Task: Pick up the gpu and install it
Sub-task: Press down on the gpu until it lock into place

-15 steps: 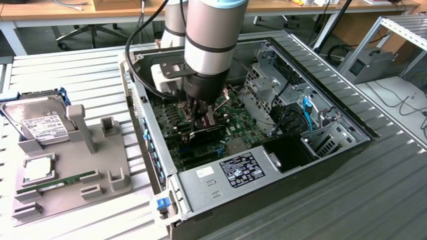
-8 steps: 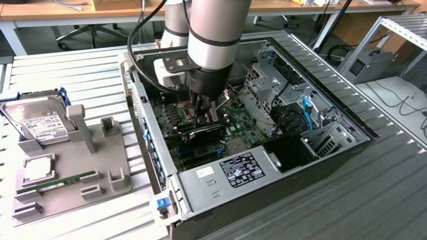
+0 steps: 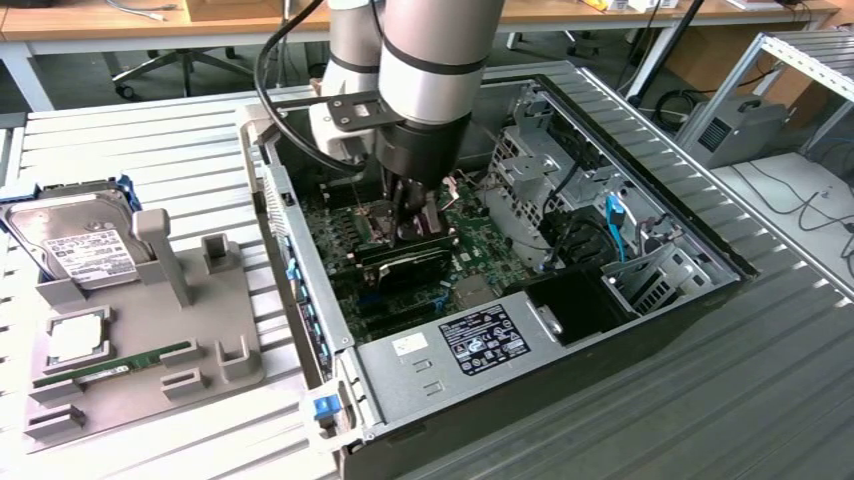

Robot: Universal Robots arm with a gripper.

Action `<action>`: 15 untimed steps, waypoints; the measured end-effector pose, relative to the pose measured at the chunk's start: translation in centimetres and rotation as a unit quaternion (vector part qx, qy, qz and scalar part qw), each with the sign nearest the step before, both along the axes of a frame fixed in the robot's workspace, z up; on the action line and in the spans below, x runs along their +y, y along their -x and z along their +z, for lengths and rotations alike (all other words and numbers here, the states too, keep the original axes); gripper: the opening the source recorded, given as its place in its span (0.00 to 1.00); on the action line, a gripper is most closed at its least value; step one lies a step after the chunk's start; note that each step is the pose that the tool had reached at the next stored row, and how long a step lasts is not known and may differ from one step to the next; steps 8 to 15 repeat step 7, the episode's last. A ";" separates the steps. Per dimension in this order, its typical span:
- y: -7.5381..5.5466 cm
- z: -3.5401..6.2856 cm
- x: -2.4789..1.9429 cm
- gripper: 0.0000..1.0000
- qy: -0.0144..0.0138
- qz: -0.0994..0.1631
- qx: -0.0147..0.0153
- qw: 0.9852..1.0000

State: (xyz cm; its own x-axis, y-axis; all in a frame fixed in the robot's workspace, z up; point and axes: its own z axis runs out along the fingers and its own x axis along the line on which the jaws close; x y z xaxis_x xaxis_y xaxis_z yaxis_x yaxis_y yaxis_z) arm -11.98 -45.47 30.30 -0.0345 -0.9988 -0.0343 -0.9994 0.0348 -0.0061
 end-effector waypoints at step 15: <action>0.0 0.13 0.00 0.11 0.000 0.000 0.000 1.000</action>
